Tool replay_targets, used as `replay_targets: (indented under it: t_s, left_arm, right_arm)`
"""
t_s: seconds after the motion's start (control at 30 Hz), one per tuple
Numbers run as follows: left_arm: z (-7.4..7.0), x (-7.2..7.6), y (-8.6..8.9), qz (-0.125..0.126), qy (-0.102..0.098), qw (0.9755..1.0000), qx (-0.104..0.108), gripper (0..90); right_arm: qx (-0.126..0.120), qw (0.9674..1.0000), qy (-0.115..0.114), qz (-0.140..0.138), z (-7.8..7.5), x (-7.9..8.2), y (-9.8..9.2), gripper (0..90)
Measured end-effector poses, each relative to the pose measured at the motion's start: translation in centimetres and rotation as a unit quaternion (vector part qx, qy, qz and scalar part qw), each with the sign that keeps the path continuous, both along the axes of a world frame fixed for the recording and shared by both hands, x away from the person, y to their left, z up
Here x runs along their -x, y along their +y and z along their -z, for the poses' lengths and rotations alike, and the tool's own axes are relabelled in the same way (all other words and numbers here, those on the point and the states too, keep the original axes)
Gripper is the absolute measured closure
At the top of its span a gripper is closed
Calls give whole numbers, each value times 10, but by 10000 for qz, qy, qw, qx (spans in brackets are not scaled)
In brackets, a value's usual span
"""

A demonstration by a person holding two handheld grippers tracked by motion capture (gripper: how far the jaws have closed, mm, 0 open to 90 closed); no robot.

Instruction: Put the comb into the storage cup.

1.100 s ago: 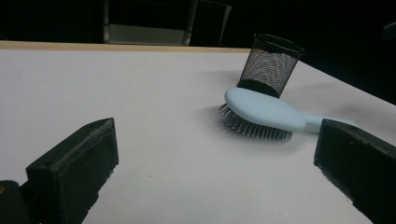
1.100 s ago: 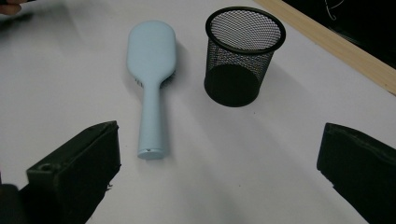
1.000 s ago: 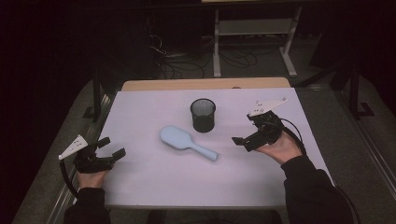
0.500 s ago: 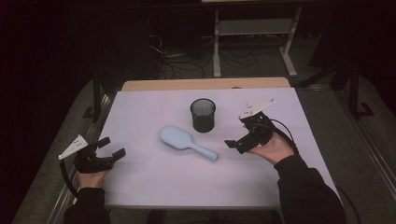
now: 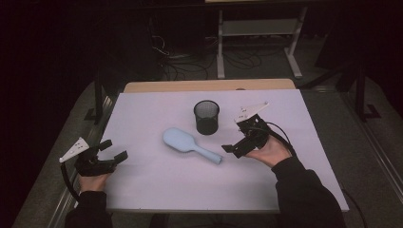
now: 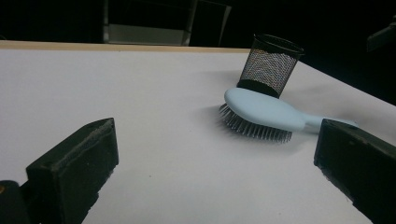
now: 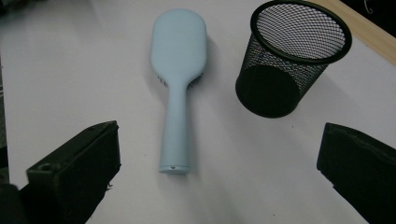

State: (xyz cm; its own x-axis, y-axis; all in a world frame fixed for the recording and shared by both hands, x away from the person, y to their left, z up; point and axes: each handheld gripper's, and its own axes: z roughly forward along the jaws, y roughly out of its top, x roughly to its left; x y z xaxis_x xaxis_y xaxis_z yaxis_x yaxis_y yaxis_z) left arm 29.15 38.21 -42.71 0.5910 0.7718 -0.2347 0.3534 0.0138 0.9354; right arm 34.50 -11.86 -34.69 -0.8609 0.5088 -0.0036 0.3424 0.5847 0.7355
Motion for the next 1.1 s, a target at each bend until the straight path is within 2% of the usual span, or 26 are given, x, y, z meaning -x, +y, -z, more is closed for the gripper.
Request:
replay_targets:
  t_s: [0.97,1.1]
  left_arm:
    - [0,-1,0,7,5,10000,11,0]
    - [0,-1,0,13,-10,10000,7,0]
  right_arm:
    - [250,9992,84,-289,10,-9,35,0]
    - [348,9988,136,-331,14,-11,41,0]
